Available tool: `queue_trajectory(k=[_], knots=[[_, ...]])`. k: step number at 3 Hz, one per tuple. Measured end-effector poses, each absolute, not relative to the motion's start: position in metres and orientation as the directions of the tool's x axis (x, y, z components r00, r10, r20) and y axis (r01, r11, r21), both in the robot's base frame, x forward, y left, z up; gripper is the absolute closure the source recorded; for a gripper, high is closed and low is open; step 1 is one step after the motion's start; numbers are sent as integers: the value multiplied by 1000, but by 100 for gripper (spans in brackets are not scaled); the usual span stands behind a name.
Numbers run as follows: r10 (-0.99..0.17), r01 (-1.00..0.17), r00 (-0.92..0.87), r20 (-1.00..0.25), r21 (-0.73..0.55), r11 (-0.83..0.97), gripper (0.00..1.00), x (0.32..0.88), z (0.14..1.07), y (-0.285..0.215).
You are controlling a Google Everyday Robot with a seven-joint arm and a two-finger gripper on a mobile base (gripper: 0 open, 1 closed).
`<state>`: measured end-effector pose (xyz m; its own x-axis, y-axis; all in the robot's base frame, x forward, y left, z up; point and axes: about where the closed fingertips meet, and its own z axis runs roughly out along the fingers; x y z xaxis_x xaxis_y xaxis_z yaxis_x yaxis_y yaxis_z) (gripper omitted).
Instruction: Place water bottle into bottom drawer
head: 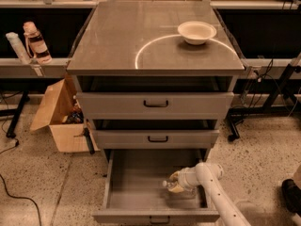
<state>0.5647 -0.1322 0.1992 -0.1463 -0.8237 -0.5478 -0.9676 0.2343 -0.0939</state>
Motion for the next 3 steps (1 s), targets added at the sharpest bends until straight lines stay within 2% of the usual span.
queue_trajectory(k=[3], knots=[[-824, -968, -146, -548, -94, 234, 4, 565, 199, -132]])
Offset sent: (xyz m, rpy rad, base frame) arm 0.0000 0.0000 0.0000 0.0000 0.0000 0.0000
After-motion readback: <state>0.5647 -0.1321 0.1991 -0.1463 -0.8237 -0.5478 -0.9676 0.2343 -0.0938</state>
